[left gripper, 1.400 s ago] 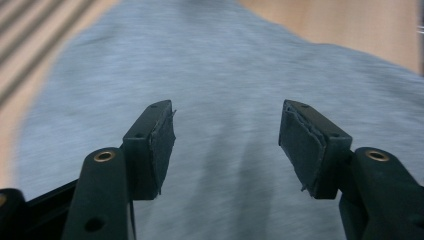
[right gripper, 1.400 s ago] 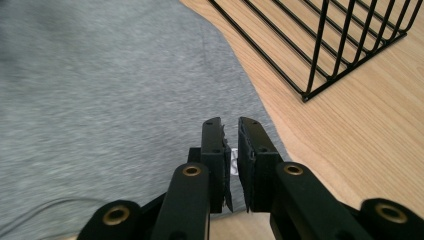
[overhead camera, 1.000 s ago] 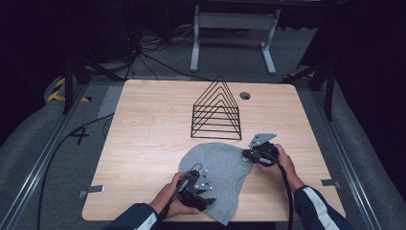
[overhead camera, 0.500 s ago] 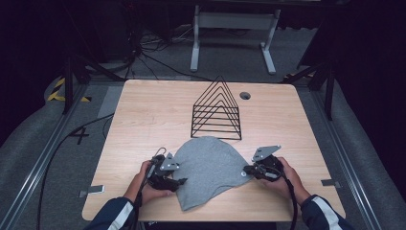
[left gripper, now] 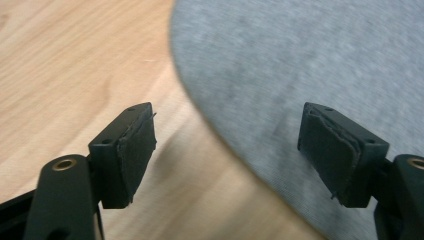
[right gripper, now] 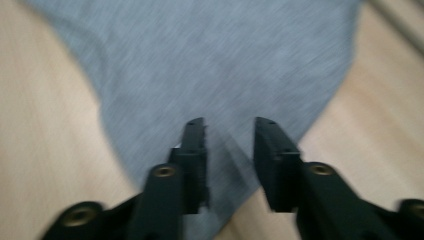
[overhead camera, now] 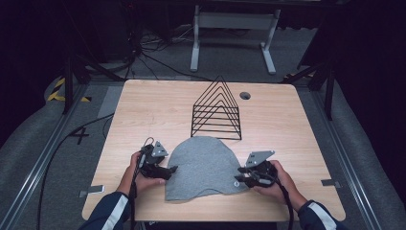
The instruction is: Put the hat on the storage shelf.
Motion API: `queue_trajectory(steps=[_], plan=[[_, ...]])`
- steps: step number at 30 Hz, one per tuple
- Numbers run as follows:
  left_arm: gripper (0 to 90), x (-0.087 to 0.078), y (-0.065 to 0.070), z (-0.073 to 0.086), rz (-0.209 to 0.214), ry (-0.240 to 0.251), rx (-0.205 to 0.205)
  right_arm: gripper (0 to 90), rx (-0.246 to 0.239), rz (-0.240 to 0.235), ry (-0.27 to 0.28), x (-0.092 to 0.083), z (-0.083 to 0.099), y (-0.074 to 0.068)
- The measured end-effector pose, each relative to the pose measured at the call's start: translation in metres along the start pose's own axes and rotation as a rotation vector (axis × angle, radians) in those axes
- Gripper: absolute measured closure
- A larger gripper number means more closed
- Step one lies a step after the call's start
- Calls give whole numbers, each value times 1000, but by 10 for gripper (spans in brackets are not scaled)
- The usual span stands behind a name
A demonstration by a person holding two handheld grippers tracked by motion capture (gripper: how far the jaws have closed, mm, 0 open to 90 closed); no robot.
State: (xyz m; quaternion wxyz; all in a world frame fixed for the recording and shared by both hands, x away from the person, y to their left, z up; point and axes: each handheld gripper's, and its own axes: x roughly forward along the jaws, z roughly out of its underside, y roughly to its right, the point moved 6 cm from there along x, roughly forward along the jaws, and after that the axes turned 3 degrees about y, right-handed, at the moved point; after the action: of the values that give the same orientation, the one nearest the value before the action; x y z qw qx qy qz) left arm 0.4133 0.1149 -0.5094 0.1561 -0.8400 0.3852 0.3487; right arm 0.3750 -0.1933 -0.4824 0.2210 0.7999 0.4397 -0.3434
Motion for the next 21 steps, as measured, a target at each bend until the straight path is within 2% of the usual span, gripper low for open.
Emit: queue_trajectory(steps=[1,2,3,5,6,7,8,10,11,12,13,14,16,17,21], plan=[[224,3,-4,-1,-2,4,-24,591,16,6,13,1,-4,5],[212,5,-6,0,-9,-6,-24,544,38,19,45,3,-13,14],[210,8,-7,-1,0,-7,-37,501,53,24,52,7,-17,20],[187,10,-7,-2,1,-2,-33,438,75,30,37,20,-24,33],[188,11,-7,-3,5,-4,-25,418,77,33,31,27,-27,36],[187,12,-6,-3,10,-3,-38,393,86,24,18,33,-30,39],[181,13,-6,-4,19,-1,-28,375,87,32,7,40,-32,42],[178,13,-5,-5,17,-11,-32,373,89,47,0,45,-35,44],[171,14,-4,-5,17,-8,-21,369,89,48,-2,50,-37,45],[167,15,-3,-6,19,-8,-23,348,87,46,-5,55,-40,46],[159,15,-1,-6,28,-9,-17,304,82,70,-19,61,-43,48],[153,16,0,-7,35,-12,-8,280,83,76,-36,64,-42,48],[152,16,2,-7,43,-25,-6,265,90,73,-34,67,-43,47],[152,17,3,-9,42,-26,6,259,108,64,-35,68,-43,47],[153,18,5,-11,52,-46,17,296,101,47,-15,68,-42,46]])
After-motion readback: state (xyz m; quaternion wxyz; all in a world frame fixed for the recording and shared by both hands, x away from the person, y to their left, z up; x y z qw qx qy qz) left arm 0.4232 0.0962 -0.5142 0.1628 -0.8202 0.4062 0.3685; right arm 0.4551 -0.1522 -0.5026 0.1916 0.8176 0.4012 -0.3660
